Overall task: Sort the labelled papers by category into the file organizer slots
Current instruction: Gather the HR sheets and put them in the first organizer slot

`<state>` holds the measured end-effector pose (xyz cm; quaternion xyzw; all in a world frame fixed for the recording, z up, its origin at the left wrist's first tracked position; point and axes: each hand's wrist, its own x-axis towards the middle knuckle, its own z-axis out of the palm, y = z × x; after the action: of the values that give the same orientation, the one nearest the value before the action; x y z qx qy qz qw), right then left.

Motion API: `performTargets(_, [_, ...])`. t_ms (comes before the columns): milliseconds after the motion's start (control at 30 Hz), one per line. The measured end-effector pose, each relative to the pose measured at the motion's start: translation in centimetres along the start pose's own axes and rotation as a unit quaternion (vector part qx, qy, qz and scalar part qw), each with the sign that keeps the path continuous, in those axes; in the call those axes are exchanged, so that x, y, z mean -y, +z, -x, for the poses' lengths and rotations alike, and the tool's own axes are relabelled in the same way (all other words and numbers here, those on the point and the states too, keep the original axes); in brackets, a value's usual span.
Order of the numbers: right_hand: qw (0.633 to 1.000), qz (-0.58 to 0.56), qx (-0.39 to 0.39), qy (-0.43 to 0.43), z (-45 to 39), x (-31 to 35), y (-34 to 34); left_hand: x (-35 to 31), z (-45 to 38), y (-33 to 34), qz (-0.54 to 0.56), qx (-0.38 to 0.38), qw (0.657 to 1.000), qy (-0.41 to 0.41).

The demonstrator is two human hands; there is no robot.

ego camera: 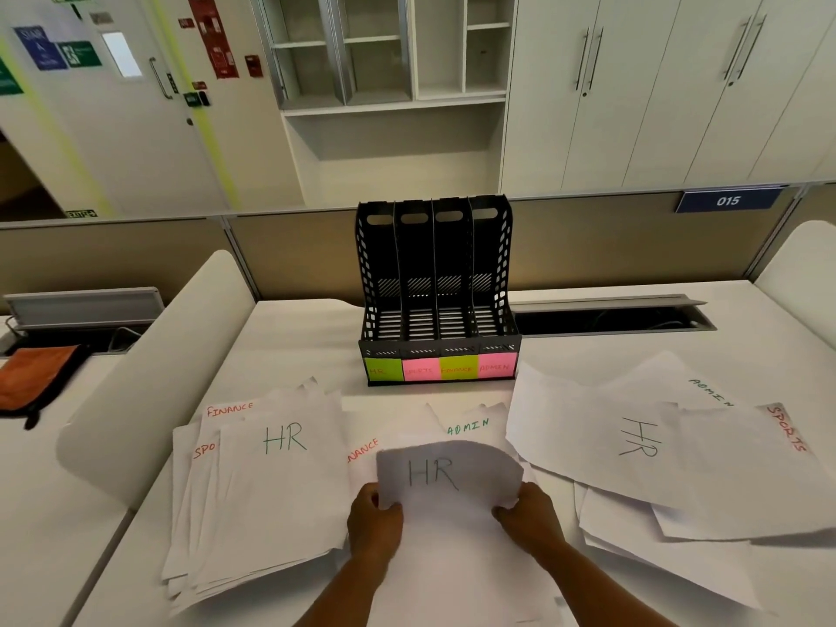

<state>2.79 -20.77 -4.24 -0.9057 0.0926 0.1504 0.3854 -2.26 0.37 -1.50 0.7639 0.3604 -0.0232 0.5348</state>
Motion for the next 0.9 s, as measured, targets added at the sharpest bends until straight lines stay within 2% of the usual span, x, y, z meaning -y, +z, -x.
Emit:
performTargets(133, [1.000,0.024,0.000,-0.001,0.2,0.0,-0.1,-0.3,0.2,0.0,0.039,-0.018,0.999,0.024])
performTargets(300, [1.000,0.007,-0.009,-0.005,0.2,0.2,0.0,0.0,0.0,-0.1,-0.025,-0.003,0.998,0.049])
performTargets(400, [1.000,0.001,-0.019,0.000,0.2,0.2,0.1,-0.2,0.1,-0.4,0.010,0.023,0.998,0.054])
performTargets(567, [0.999,-0.048,-0.027,0.001,0.1,0.4,0.0,-0.6,-0.2,-0.9,0.081,0.030,0.994,0.072])
performTargets(700, [0.991,-0.133,0.022,-0.023,0.5,0.9,-0.5,-1.3,-1.2,-1.8,0.108,0.026,0.991,0.071])
performTargets(800, [0.978,-0.196,0.054,-0.039,1.0,1.5,-0.9,-1.5,-2.2,-2.7,0.090,0.010,0.993,0.080])
performTargets(900, [0.980,-0.191,0.040,-0.044,1.2,2.0,-0.8,-1.5,-2.9,-3.6,0.035,-0.002,0.994,0.106])
